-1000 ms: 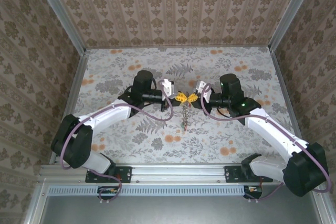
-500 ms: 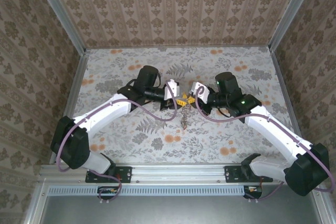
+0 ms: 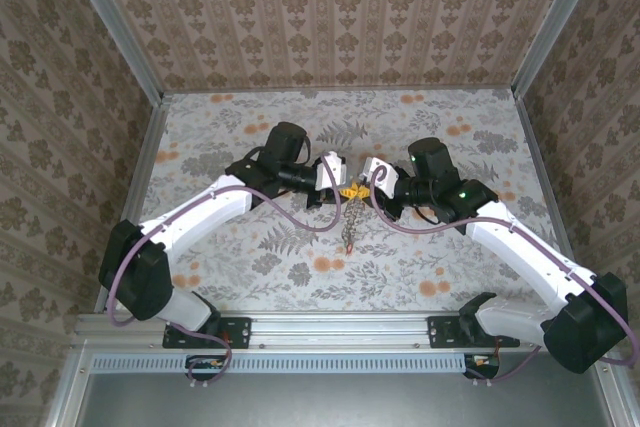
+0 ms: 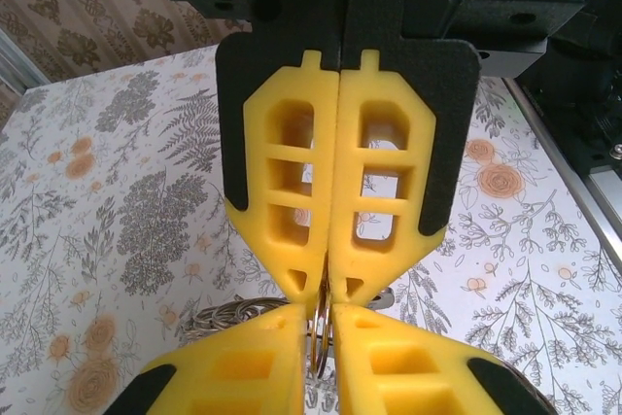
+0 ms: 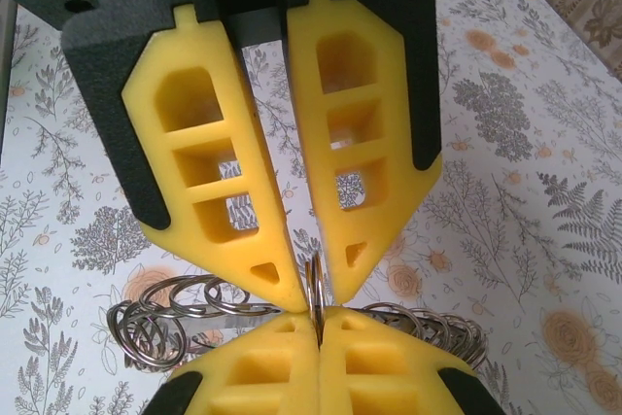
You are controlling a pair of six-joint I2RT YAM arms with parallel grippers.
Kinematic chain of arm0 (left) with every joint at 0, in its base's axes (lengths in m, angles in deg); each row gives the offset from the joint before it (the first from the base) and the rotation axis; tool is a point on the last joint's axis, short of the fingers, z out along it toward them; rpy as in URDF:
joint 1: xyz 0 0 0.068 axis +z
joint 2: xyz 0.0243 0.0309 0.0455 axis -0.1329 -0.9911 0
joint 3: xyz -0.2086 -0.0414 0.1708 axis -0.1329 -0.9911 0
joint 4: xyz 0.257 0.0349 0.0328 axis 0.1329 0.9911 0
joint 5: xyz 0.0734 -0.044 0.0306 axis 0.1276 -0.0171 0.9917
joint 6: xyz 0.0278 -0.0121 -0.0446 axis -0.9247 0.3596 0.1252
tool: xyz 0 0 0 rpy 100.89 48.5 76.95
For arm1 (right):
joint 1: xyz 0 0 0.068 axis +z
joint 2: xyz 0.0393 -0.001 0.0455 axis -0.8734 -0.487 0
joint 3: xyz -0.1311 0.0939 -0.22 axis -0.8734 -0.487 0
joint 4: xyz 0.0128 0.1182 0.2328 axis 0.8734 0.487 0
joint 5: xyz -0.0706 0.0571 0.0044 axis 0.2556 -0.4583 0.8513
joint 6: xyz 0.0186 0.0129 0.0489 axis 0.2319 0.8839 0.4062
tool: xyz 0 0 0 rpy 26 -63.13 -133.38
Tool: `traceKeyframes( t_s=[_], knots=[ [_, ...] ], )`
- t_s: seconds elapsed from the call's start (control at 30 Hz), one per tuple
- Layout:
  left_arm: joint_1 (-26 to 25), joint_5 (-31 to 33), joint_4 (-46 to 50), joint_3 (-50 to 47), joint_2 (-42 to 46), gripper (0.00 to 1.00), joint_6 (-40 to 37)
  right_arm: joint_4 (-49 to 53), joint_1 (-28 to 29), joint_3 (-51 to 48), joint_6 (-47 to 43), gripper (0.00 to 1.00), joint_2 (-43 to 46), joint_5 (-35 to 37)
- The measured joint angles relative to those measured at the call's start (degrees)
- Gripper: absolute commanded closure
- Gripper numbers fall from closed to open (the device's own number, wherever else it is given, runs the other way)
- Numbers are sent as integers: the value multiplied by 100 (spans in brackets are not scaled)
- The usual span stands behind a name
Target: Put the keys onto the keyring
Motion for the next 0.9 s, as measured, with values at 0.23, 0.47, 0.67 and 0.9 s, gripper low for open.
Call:
traceKeyframes(
  t_s=[0.23, 0.47, 0.67, 0.9],
  knots=[
    [0, 50, 87, 31, 0, 81, -35, -13, 2, 0, 20, 100, 2, -2],
    [0, 63, 90, 31, 0, 84, -39, -31, 2, 0, 44, 100, 2, 2],
    [0, 61, 131, 39, -11, 84, -63, -39, 2, -2, 129, 100, 2, 2],
    [2, -4, 256, 155, -107, 100, -166, -68, 0, -57, 190, 100, 63, 24]
  ],
)
